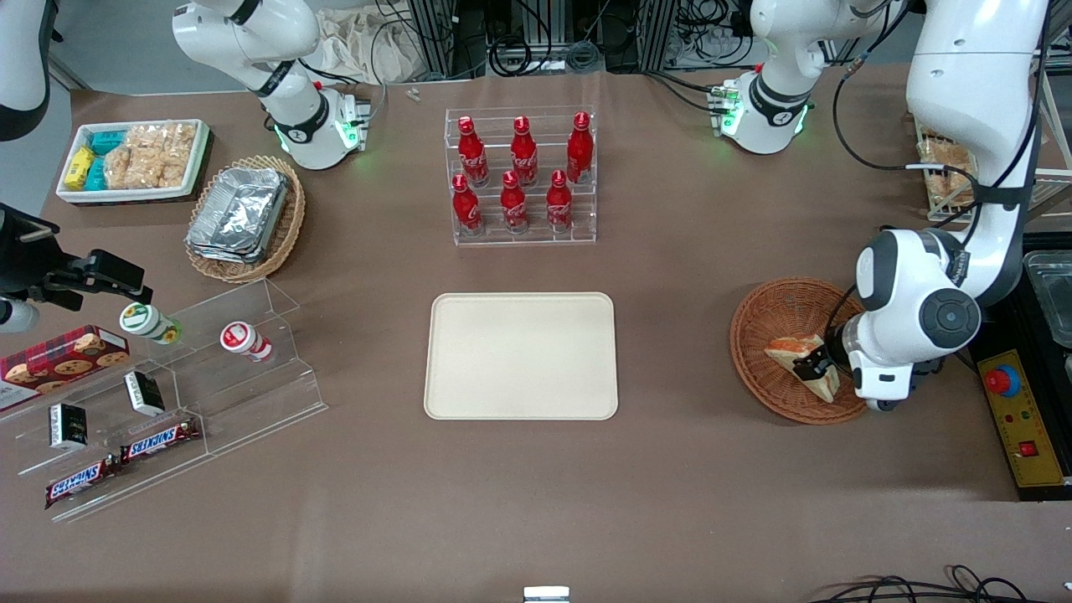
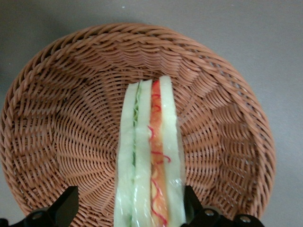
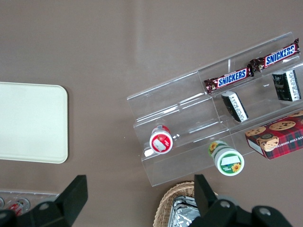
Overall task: Place sandwich from basket to tray
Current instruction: 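Lower the open left gripper around the sandwich in the basket, then close the left gripper on the sandwich and lift it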
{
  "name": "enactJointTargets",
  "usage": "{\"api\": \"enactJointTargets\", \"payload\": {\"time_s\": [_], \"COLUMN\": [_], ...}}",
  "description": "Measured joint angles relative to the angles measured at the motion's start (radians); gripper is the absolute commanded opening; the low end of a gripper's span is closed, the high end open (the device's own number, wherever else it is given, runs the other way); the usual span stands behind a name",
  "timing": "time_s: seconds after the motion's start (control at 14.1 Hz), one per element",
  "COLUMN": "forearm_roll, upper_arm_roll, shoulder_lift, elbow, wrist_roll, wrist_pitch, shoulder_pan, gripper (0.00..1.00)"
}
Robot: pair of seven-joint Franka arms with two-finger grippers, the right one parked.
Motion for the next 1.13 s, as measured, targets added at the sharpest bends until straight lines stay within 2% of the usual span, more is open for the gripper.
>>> {"api": "enactJointTargets", "payload": {"time_s": [0.07,0.43,0.57,0.85,1.13], "forearm_roll": [0.000,-0.027,-0.035,-0.035,-0.035], "upper_arm_roll": [0.000,0.000,0.000,-0.006,-0.037], "shoulder_lift": [0.006,0.011,0.011,-0.003,-0.053], "elbow": [0.000,0.002,0.004,0.032,0.179], "wrist_roll": [0.000,0.000,0.000,0.009,0.061], "wrist_pitch": [0.007,0.025,0.026,0.012,-0.231], "shoulder_pan": [0.009,0.021,0.021,0.020,0.010], "gripper": [0.45,0.18,0.15,0.16,0.16]}}
